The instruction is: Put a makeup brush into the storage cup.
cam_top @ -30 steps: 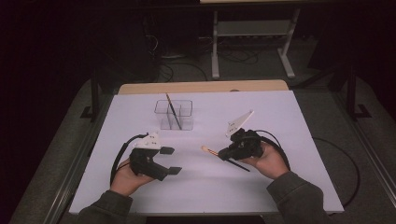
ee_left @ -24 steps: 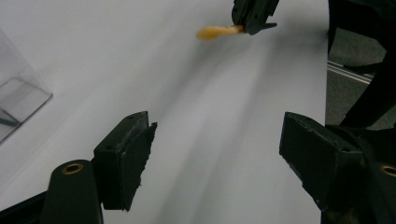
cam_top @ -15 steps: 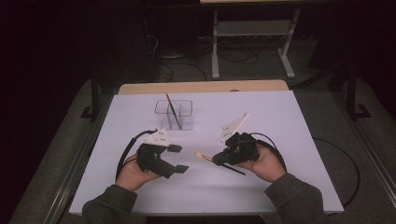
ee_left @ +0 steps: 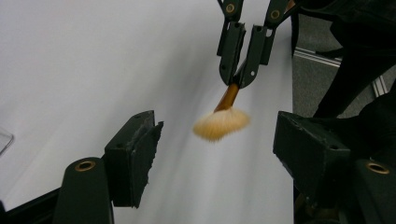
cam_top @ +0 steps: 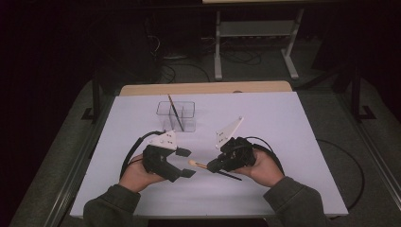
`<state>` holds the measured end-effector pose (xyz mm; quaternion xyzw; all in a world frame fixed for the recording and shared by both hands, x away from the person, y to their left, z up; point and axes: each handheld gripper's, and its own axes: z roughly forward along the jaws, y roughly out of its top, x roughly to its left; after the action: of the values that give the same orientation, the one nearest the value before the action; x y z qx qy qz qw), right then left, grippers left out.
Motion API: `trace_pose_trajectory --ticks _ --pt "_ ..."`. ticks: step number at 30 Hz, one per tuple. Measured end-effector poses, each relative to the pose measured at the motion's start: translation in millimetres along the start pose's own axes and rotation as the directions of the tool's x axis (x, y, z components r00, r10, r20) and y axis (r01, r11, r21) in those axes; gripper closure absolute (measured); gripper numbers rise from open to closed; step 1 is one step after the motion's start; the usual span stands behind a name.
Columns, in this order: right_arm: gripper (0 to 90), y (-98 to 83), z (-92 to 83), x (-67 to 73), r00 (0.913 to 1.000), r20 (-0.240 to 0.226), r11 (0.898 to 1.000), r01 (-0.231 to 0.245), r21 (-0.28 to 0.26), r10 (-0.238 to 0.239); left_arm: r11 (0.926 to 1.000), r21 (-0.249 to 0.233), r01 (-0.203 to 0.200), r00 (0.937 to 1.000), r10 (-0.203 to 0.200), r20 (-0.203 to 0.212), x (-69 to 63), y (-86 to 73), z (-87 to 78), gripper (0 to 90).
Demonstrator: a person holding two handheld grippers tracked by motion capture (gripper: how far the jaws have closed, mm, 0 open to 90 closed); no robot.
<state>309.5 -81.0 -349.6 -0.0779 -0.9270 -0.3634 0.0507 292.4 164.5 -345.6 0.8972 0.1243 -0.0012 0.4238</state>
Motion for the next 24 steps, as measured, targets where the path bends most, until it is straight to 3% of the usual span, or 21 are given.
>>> trace_pose_trajectory --ticks 9,24 --pt "83.3 5.1 0.7 5.3 0.9993 -0.023 0.999 0.03 -0.012 -0.03 0.9997 0.013 -0.019 0.9988 0.019 0.045 -3.1 6.8 4.9 36.1" --pt "83.3 6.5 1.4 9.5 0.9972 -0.046 0.998 0.059 -0.019 -0.06 0.9965 0.042 -0.073 0.9911 0.068 0.115 -4.9 11.8 9.0 62.9"
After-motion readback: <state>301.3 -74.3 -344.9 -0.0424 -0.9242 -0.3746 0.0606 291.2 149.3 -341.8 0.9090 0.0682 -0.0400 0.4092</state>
